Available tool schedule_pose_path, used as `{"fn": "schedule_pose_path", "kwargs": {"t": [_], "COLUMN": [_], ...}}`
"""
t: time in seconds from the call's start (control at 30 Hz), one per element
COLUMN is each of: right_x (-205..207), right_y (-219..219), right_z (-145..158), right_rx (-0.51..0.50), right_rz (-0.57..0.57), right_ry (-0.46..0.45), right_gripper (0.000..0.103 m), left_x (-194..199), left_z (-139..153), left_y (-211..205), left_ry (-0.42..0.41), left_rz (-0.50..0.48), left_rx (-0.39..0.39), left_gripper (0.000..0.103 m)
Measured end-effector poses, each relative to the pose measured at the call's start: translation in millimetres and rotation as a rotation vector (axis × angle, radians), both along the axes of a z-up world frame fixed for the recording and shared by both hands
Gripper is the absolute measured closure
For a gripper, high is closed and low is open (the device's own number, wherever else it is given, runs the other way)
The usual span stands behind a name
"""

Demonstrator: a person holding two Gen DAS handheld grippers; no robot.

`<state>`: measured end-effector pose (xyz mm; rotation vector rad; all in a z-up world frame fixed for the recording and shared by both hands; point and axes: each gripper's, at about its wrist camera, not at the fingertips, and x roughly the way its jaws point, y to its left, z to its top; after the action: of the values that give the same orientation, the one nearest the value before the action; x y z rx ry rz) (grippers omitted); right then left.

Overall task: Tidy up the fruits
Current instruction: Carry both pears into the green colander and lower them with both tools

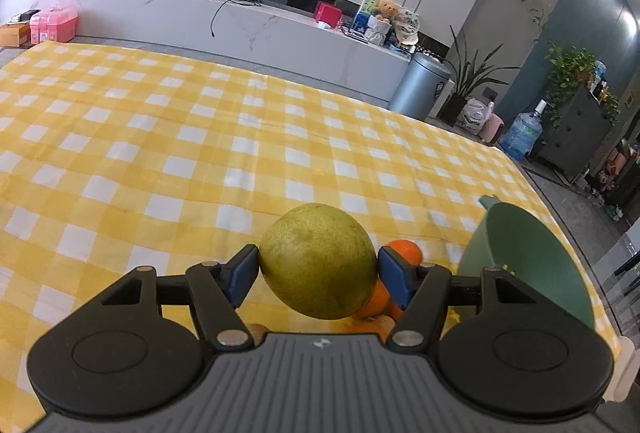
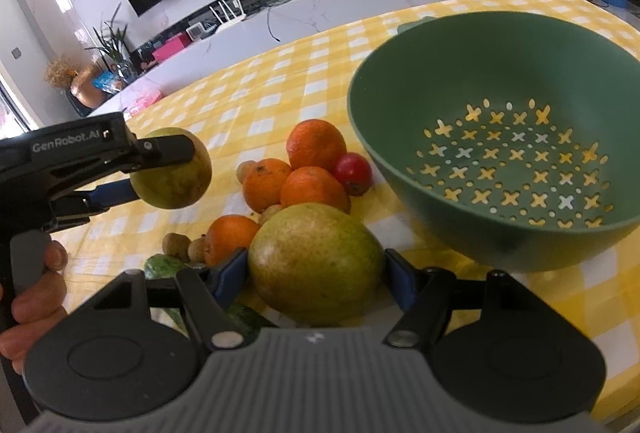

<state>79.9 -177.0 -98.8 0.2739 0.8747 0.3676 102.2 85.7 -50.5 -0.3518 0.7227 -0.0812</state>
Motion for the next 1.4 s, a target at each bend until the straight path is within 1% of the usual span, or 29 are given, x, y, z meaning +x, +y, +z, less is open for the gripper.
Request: {"fn": "schedule_pose_path", "kwargs": {"t": [0.2,0.33,0.47,0.67,0.87,0.97,1.07,1.17,1.3,1.4], "right_x": [-17.7,-29.6,-38.5,-40.2,-27.6,-14.7,2.2,19.2,39.8,51.3], "right_y": [2.7,-3.6,-13.8,-41.6,-76.8,-92.7,-107.2,-115.8,-120.7,-119.3], "right_z": [22.3,39.7,60.6,90.4,106.7,107.1,100.6,90.7,75.7,67.7], "right_rx": [-0.021,-0.023,-0.034,-0.099,-0.191,-0.234,-0.29,-0.334,-0.366,-0.381], "right_rz": [0.052,0.067,0.066,0.052,0.055,0.072,0.1,0.166,0.224,0.252], "right_ry": [-0.107,-0.144,-0.186,-0.223,-0.215,-0.188,-0.137,-0.1,-0.043,-0.009], "right_gripper": [0.034,0.034,0.034,0.034,0.034,0.034,0.034,0.034,0.034,0.034], "left_x": [-16.0,-26.5,-34.2,-38.9,-28.3,-17.5,-4.8,6.8,21.5,28.8], "left_z": [17.1,33.2,50.2,71.3,81.1,79.9,74.8,69.2,59.0,49.4], "left_y": [-3.3,-8.9,-22.5,-51.8,-85.2,-103.7,-123.3,-140.6,-160.9,-173.2], "left_ry": [-0.003,-0.024,-0.04,-0.051,-0.044,-0.016,0.024,0.046,0.115,0.144], "left_rz": [-0.012,-0.018,-0.038,-0.094,-0.163,-0.207,-0.253,-0.29,-0.344,-0.365], "left_rx": [-0.013,-0.022,-0.012,0.007,0.005,0.02,0.053,0.093,0.157,0.212], "left_gripper": [0.028,0.028,0.028,0.028,0.028,0.028,0.029,0.029,0.029,0.029]}}
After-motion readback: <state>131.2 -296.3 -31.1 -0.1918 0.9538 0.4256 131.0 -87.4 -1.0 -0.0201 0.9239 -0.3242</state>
